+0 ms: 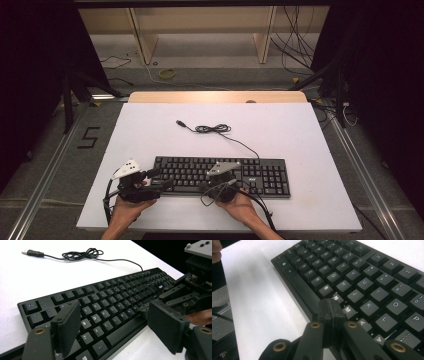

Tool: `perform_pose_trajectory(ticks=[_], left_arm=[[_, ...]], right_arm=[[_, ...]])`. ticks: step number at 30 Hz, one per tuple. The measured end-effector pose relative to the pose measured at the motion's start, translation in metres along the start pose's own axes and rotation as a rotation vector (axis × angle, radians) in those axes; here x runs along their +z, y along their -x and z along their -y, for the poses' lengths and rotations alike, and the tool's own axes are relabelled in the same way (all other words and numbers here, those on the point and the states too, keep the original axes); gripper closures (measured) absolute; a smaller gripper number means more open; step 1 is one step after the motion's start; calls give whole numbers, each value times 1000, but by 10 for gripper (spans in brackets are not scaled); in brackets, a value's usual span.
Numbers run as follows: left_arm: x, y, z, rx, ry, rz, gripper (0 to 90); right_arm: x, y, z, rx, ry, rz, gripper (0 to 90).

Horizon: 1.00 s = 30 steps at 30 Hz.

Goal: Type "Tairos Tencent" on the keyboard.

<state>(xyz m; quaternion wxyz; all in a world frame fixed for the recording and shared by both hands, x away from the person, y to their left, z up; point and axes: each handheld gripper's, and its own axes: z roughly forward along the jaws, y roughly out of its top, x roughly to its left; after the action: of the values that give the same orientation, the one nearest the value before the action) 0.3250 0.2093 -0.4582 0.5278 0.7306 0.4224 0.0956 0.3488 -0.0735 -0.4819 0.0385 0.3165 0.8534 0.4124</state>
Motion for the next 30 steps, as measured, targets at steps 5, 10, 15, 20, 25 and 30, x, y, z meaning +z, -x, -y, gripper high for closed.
perform_pose_trajectory(ticks=[5,10,15,20,25,30], left_arm=[[0,0,0,-2,-1,0,262],[1,-1,0,-1,-6,-1,262],[1,-2,0,0,-8,-5,262],[2,-3,0,-3,-9,-8,262],[2,-3,0,-5,-11,-14,262],[4,-3,-1,-5,-17,-19,263]], right_arm=[[3,-1,2,-16,-11,14,900],[3,-1,3,-14,-7,17,900],[2,-1,3,1,-4,13,900],[-5,3,3,21,36,-4,837],[-14,9,2,44,77,-14,772],[-22,13,3,51,102,-13,700]])
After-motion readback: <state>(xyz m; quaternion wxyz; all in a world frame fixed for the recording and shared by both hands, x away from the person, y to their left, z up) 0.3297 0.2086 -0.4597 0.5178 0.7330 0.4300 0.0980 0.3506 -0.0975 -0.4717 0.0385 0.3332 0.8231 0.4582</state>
